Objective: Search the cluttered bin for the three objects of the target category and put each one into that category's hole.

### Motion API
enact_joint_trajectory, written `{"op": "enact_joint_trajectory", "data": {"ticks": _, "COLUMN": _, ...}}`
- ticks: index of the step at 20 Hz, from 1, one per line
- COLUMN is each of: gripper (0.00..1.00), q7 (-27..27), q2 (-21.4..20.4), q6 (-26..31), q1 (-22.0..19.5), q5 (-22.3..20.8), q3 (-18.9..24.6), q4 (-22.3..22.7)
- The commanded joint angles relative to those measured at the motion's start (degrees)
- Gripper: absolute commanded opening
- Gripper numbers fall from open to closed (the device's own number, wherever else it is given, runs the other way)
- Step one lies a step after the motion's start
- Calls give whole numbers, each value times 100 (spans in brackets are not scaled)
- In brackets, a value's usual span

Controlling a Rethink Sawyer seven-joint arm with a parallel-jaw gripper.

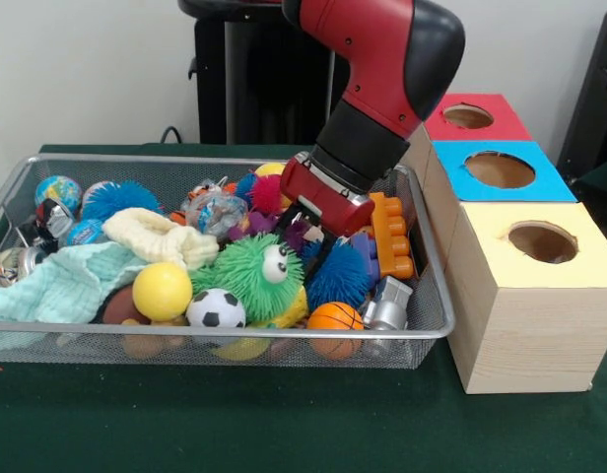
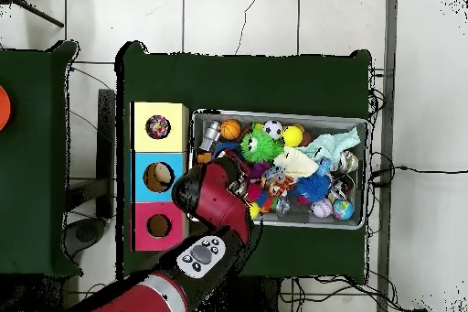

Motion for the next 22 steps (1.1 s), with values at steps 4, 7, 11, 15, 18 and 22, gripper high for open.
{"op": "enact_joint_trajectory", "data": {"ticks": 4, "gripper": 100, "q7": 1801, "q2": 950, "q6": -2280, "q1": 74, "q5": 163, "q3": 242, "q4": 199}}
{"op": "enact_joint_trajectory", "data": {"ticks": 7, "gripper": 100, "q7": 1668, "q2": 991, "q6": -2743, "q1": 53, "q5": 277, "q3": 200, "q4": 155}}
{"op": "enact_joint_trajectory", "data": {"ticks": 11, "gripper": 100, "q7": 1471, "q2": 1012, "q6": -3444, "q1": -22, "q5": 376, "q3": 112, "q4": 68}}
{"op": "enact_joint_trajectory", "data": {"ticks": 15, "gripper": 100, "q7": 1282, "q2": 865, "q6": -3665, "q1": -80, "q5": 276, "q3": 26, "q4": 138}}
{"op": "enact_joint_trajectory", "data": {"ticks": 18, "gripper": 100, "q7": 1187, "q2": 785, "q6": -3712, "q1": -95, "q5": 158, "q3": 9, "q4": 157}}
{"op": "enact_joint_trajectory", "data": {"ticks": 22, "gripper": 100, "q7": 1148, "q2": 596, "q6": -3731, "q1": -49, "q5": 23, "q3": -105, "q4": 225}}
